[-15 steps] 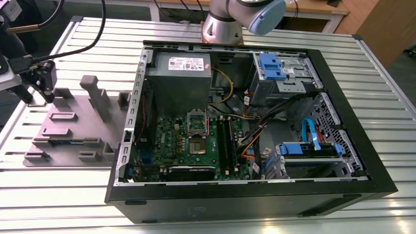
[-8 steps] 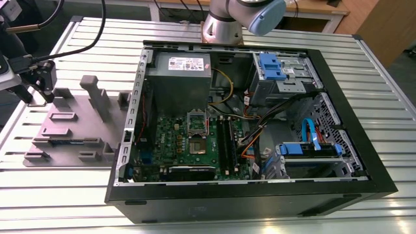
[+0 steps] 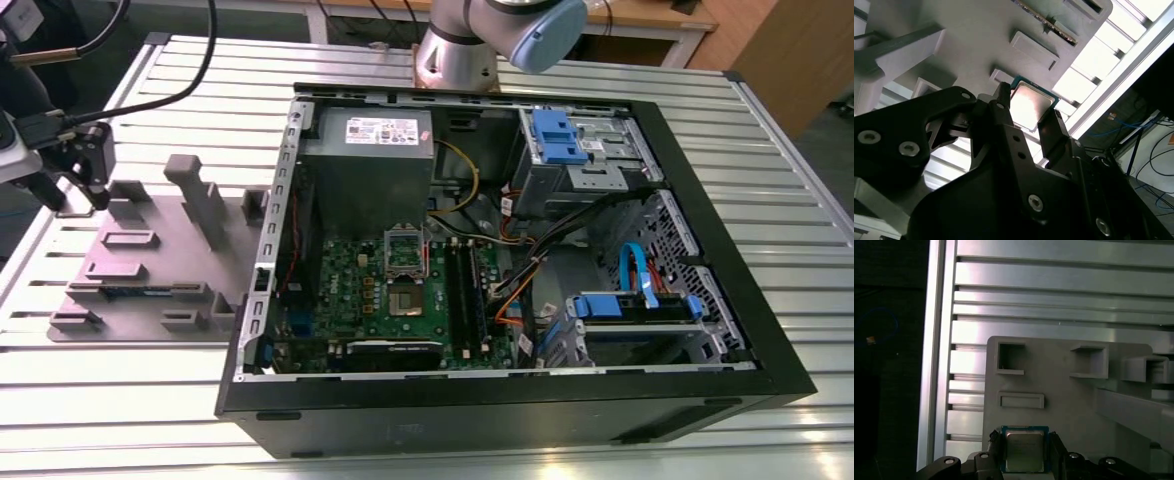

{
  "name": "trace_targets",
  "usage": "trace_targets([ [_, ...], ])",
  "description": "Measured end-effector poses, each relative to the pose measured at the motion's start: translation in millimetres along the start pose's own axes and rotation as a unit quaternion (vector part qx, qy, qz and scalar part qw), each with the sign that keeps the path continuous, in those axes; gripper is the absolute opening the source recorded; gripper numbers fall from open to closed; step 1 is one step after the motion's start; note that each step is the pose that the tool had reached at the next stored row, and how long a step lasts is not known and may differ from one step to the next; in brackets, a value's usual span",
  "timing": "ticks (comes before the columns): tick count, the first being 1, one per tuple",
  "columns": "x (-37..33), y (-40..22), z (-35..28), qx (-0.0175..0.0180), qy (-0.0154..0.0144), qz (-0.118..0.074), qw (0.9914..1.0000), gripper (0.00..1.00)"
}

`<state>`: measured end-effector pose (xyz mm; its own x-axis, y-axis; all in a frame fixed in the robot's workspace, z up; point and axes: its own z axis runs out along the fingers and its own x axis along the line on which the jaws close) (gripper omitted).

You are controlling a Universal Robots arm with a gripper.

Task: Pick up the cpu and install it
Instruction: 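Pick up the cpu and move it towards the insertion slot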

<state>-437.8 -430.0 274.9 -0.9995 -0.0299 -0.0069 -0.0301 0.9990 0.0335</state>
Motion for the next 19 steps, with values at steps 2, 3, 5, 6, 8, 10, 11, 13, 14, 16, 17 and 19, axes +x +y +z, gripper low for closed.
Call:
trace_targets([
  [2, 0.0, 0.1, -2.4, 0.0, 0.0, 0.0, 1.0, 0.47],
  [3, 0.0, 0.1, -3.8, 0.0, 0.0, 0.0, 1.0, 0.47],
  [5, -0.1, 0.2, -6.9, 0.0, -0.0001, 0.0, 1.0, 0.47],
  [6, -0.1, 0.3, -8.6, 0.0, -0.0001, 0.0, 1.0, 0.47],
  [8, -0.1, 0.4, -12.4, -0.0001, -0.0001, 0.0, 1.0, 0.47],
  [10, -0.1, 0.5, -16.3, 0.0, 0.0, 0.0, 1.0, 0.47],
  [11, -0.1, 0.6, -18.1, 0.0, 0.0, 0.0, 1.0, 0.47],
  [13, -0.1, 0.7, -20.0, -0.0001, -0.0001, 0.0, 1.0, 0.47],
  [14, -0.1, 0.7, -20.0, -0.0001, -0.0002, 0.0, 1.0, 0.47],
  [16, -0.1, 0.7, -20.0, -0.0001, -0.0002, 0.0, 1.0, 0.47],
  [17, -0.1, 0.7, -20.1, -0.0001, -0.0001, 0.0, 1.0, 0.47],
  [19, -0.1, 0.7, -20.3, -0.0001, -0.0001, 0.0, 1.0, 0.47],
])
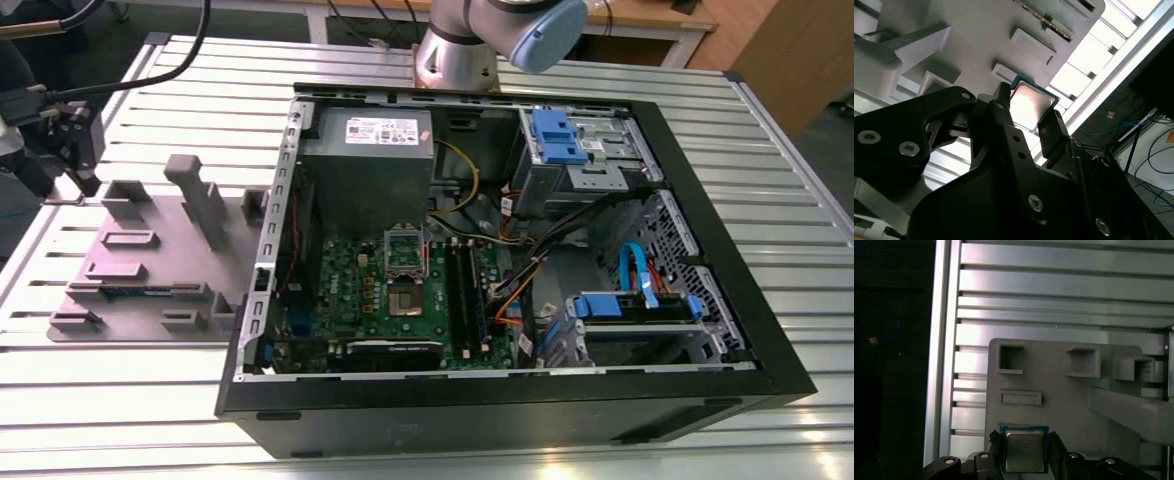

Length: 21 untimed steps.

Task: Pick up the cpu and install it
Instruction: 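Pick up the cpu and move it towards the insertion slot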

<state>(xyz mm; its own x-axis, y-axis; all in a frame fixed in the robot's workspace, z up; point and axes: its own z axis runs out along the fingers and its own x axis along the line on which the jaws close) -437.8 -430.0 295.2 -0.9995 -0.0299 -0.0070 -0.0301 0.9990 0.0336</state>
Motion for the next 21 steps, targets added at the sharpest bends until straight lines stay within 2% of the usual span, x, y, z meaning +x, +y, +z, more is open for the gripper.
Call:
trace_targets([
  [4, 0.0, 0.2, -5.4, 0.0, 0.0, 0.0, 1.0, 0.47],
  [9, -0.1, 0.6, -17.1, 0.0, 0.0, 0.0, 1.0, 0.47],
  [15, -0.3, 1.1, -34.6, 0.0, 0.0, 0.0, 1.0, 0.47],
  [21, -0.4, 1.9, -55.7, 0.0, 0.0, 0.0, 1.0, 0.47],
])
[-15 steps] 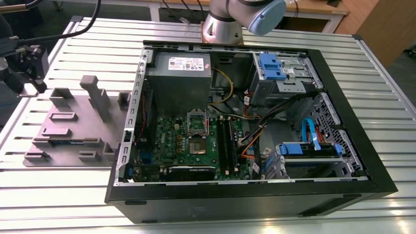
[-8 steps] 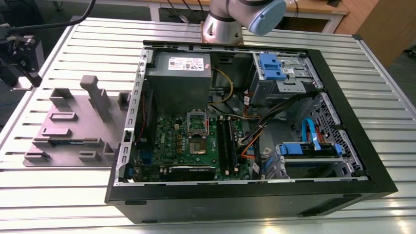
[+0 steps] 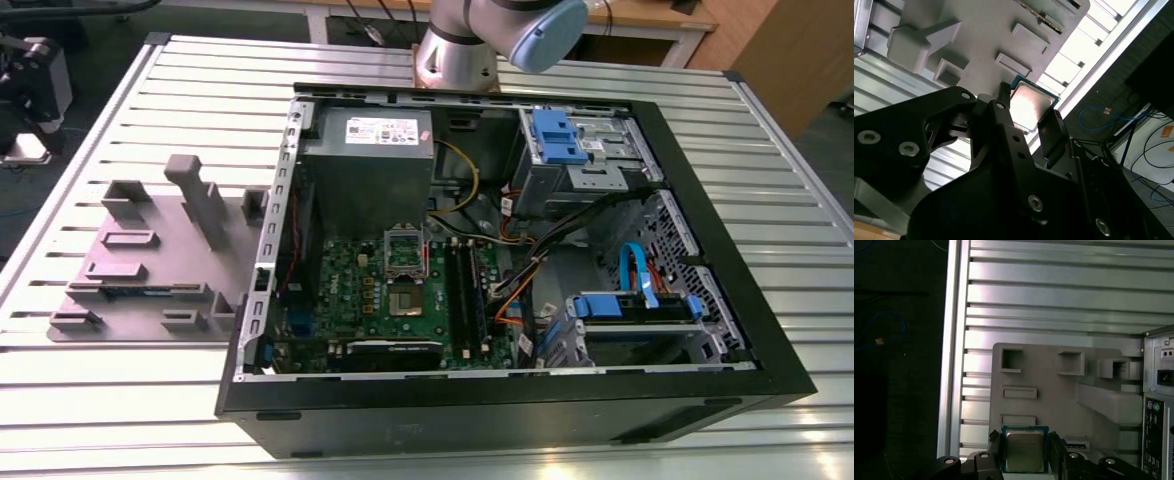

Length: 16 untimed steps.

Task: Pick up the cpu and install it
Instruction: 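Pick up the cpu and move it towards the insertion slot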

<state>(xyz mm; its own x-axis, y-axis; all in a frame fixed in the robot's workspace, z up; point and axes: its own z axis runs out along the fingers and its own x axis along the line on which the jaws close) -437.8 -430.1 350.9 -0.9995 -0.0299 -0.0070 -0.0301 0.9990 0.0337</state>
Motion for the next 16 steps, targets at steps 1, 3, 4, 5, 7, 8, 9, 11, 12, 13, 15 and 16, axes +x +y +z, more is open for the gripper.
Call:
trace_targets([
  [1, 0.0, 0.1, -3.1, 0.0, 0.0, 0.0, 1.0, 0.47],
  [3, -0.1, 0.3, -9.5, 0.0, 0.0, 0.0, 1.0, 0.47],
  [4, -0.1, 0.4, -12.3, 0.0, 0.0, 0.0, 1.0, 0.47],
  [5, -0.1, 0.5, -14.6, 0.0, 0.0, 0.0, 1.0, 0.47],
  [7, -0.1, 0.6, -17.3, 0.0, 0.0, 0.0, 1.0, 0.47],
  [8, -0.1, 0.6, -18.1, -0.0001, -0.0001, 0.0, 1.0, 0.47],
  [9, -0.1, 0.6, -18.2, -0.0001, -0.0001, 0.0, 1.0, 0.47],
  [11, -0.1, 0.6, -18.2, -0.0001, -0.0001, 0.0, 1.0, 0.47],
  [12, -0.2, 0.6, -18.4, -0.0001, 0.0, 0.0, 1.0, 0.47],
  [13, -0.2, 0.6, -18.4, 0.0, 0.0, 0.0, 1.0, 0.47],
  [15, -0.2, 0.6, -18.5, 0.0, 0.0, 0.0, 1.0, 0.47],
  [16, -0.5, 0.6, -18.5, 0.0, 0.0, 0.0, 1.0, 0.47],
])
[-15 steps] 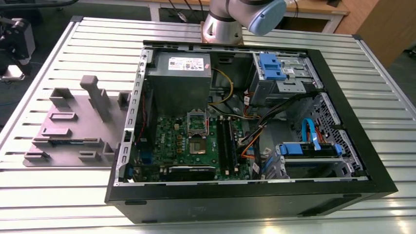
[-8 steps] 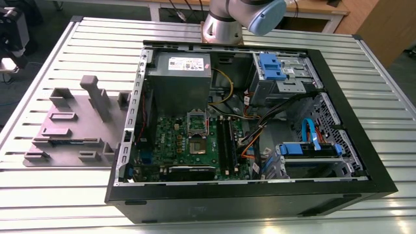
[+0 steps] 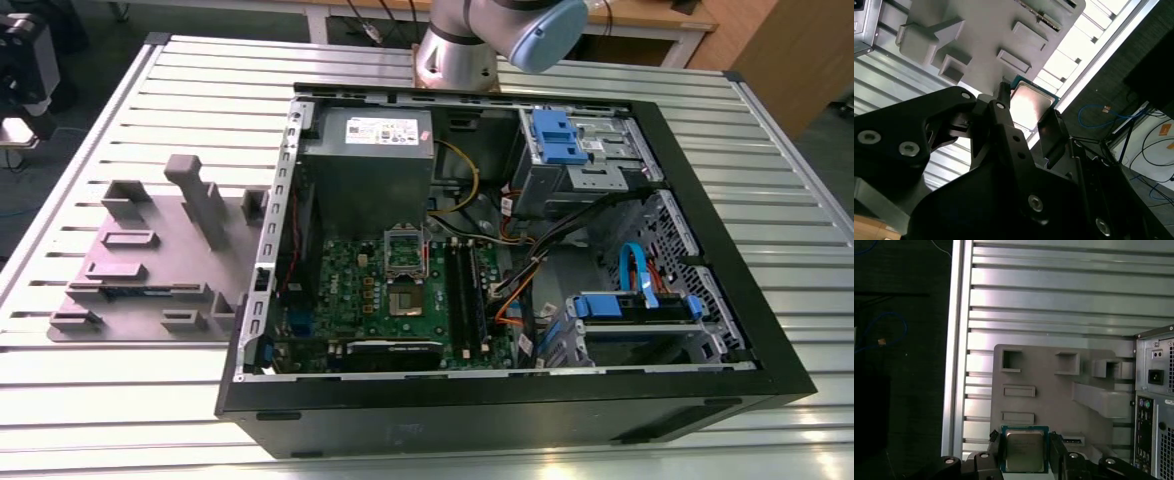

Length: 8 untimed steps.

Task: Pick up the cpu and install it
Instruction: 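Pick up the cpu and move it towards the insertion slot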

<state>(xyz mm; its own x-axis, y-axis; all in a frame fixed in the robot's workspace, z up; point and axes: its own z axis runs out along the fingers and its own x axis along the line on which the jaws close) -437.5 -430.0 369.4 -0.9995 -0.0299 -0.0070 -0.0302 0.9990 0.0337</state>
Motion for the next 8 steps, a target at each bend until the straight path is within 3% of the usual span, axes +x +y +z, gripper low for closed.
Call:
trace_targets([
  [4, -4.2, -0.2, 0.0, 0.0, 0.0, 0.0, 1.0, 0.47],
  [8, -12.8, -0.7, 0.1, 0.0, 0.0, 0.0, 1.0, 0.47],
])
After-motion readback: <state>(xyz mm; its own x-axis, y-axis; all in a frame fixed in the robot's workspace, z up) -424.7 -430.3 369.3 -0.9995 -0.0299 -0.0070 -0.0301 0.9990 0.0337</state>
